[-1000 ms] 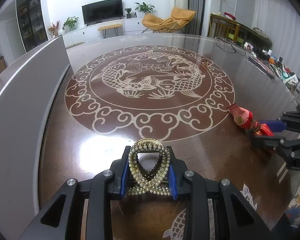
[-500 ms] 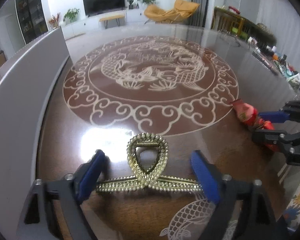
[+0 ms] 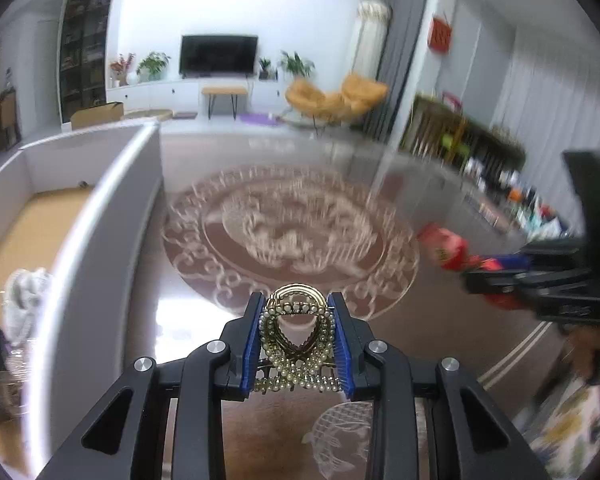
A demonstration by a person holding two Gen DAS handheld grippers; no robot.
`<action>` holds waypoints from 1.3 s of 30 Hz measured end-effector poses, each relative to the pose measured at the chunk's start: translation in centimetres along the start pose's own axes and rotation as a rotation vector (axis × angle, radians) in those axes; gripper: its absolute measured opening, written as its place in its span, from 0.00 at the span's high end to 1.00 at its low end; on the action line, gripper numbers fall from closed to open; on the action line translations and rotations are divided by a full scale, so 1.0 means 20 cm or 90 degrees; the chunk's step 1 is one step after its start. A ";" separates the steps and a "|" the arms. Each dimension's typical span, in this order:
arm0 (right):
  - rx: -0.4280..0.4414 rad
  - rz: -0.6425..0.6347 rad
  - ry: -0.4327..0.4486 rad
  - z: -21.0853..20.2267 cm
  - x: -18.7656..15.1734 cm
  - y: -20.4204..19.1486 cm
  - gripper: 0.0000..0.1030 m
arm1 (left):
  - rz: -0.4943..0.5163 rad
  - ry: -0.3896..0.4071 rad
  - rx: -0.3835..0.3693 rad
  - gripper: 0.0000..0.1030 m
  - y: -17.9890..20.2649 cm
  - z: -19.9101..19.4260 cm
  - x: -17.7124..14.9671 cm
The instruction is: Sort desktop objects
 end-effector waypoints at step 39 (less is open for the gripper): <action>0.110 -0.174 0.016 0.38 1.28 -1.32 0.00 | -0.208 -0.027 0.384 0.00 -1.35 -0.74 0.32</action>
Point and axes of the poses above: each gripper's, at about its wrist camera, not at the fingertips, and z roughly the way its jaws point, y to its right, x to its top, the point moved 10 cm from there along z, roughly the way its jaws point, and after that the axes turned 10 degrees about -z, right-handed, at the moved point
